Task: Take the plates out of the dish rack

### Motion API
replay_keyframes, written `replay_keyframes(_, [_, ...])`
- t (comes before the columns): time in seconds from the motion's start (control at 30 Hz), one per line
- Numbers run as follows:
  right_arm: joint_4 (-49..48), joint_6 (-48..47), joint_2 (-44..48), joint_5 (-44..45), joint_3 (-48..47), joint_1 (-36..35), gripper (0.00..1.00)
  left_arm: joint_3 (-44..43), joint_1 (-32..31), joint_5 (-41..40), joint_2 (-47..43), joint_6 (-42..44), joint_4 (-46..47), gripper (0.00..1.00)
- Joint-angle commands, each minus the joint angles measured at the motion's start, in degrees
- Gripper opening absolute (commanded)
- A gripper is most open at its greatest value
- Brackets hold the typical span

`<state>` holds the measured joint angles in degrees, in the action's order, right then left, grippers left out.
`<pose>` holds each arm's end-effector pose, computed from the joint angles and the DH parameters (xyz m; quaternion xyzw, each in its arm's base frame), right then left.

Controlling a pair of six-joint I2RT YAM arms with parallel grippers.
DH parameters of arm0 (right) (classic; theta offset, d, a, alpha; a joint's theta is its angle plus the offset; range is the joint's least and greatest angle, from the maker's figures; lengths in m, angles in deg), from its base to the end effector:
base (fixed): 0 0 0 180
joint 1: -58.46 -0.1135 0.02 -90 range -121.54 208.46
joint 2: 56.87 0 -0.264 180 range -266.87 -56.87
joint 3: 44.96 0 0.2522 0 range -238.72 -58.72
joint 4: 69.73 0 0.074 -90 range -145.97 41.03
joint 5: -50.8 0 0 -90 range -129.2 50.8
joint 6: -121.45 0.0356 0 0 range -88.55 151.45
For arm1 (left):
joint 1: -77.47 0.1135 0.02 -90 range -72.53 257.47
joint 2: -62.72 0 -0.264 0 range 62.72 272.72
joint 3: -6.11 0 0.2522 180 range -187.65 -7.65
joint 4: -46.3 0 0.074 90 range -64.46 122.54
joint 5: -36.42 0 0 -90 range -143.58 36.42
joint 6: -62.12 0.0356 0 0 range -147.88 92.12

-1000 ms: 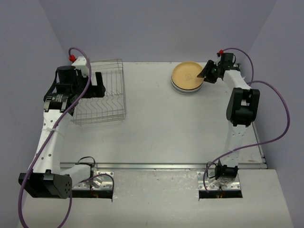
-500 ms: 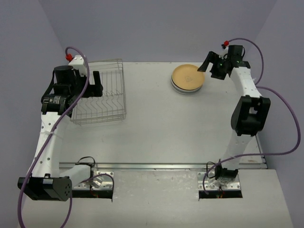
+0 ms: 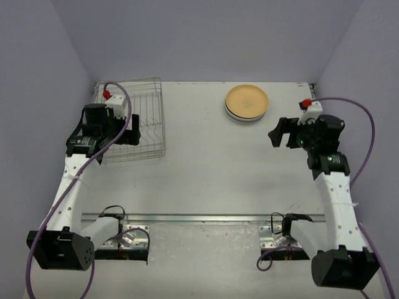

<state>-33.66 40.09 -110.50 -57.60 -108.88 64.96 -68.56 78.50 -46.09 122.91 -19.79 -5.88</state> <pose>0.2086 -0.0125 0.3242 0.0259 0.8400 0.1452 0.5221 0.2195 -0.0007 0.3388 0.0839 0.8923 -0.0235 0.4431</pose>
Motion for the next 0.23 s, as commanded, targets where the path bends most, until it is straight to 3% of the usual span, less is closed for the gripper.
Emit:
replay_keyframes(0.0, [-1.23,-2.58,9.15,4.60,7.00,-0.17,0.99,0.55,-0.42,-0.17,-3.58,1.89,6.83,1.00])
replay_keyframes(0.2, [-1.89,-2.15,13.14,6.17,9.52,-0.12,0.99,2.22,-0.42,0.84,-6.02,1.60,9.17,1.00])
